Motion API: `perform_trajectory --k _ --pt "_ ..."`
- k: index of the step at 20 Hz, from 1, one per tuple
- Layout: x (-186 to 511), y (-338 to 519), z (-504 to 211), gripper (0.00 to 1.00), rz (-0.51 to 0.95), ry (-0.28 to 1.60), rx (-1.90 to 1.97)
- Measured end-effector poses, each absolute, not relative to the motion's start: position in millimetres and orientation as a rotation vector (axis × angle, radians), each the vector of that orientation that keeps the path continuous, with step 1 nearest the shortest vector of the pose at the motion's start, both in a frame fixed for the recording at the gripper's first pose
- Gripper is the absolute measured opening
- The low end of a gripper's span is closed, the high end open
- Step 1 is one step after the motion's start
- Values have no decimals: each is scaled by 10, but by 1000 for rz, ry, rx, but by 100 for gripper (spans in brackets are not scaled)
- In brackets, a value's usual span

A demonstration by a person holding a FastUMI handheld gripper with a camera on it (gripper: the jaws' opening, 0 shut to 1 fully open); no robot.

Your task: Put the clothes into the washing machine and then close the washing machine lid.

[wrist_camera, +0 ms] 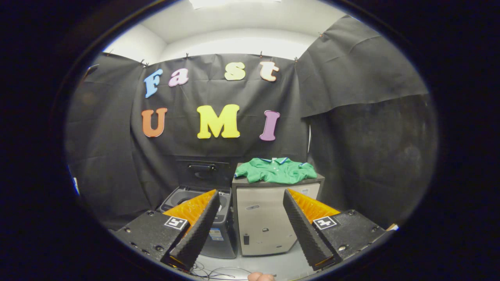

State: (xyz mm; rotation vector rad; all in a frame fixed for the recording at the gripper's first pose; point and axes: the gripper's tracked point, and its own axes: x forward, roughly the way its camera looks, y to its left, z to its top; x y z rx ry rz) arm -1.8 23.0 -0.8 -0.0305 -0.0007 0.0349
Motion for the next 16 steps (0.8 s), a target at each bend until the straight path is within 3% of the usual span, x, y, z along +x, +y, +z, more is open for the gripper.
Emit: perform_trajectory --k 16 --pt "389 211 452 100 46 -25 -62"
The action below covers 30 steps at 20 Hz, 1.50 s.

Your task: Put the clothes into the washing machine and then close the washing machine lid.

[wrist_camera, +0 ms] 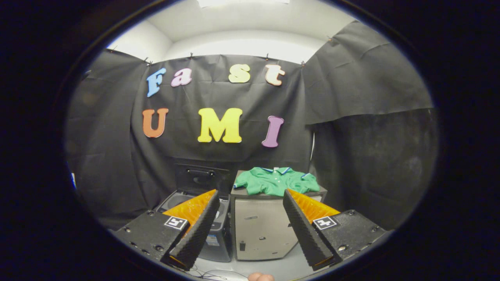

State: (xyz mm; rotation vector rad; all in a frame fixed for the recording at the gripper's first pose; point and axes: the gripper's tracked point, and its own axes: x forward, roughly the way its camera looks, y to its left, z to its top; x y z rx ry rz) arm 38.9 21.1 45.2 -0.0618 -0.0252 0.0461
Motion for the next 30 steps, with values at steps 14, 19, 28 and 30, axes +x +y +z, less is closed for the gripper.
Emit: perform_trajectory --k 14,19,28,30 --pt "2421 -218 766 100 92 47 -84" --pt "3302 -559 637 100 79 131 -135" --pt "4222 -861 81 100 72 334 -97" --pt "4297 -799 -41 100 92 364 -107"
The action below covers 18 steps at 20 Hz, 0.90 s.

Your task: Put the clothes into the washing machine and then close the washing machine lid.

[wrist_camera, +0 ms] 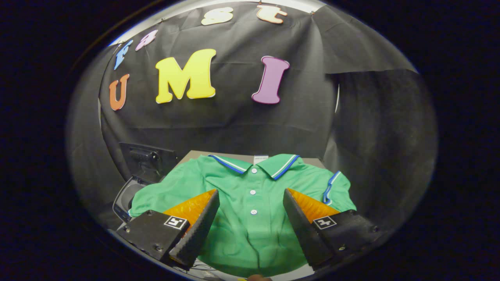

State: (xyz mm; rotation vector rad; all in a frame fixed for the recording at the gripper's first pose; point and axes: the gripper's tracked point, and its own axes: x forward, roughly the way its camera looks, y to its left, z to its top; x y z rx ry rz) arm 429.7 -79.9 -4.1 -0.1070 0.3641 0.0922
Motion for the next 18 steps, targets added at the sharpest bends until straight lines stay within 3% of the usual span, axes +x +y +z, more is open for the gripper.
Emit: perform_trajectory --k 13,15,18 --pt "4414 -749 -409 100 90 549 -83" --pt "4383 -671 -415 89 114 616 -79" --pt "4387 -657 -386 43 115 656 -80"
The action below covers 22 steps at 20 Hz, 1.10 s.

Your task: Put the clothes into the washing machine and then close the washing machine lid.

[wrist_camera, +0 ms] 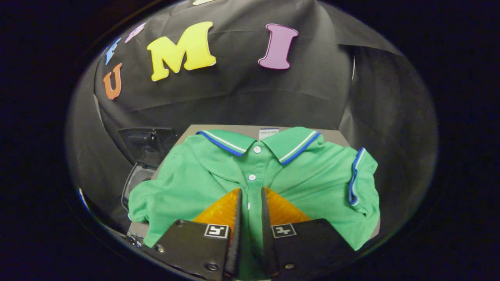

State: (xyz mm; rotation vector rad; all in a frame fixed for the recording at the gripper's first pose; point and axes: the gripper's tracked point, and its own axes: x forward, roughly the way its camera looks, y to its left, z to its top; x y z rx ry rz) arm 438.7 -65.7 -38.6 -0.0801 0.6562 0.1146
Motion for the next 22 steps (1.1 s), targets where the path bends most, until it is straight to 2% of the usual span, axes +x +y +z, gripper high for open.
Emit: perform_trajectory --k 2,3,6,10,16,22 --pt "4384 -639 -365 13 112 700 -47" --pt "4388 -642 -358 9 118 709 -28" --pt "4334 -633 -304 7 117 743 48" --pt "4269 -587 54 7 118 679 37" --pt "4032 -128 731 6 221 586 41" --pt "3981 237 940 7 274 550 3"
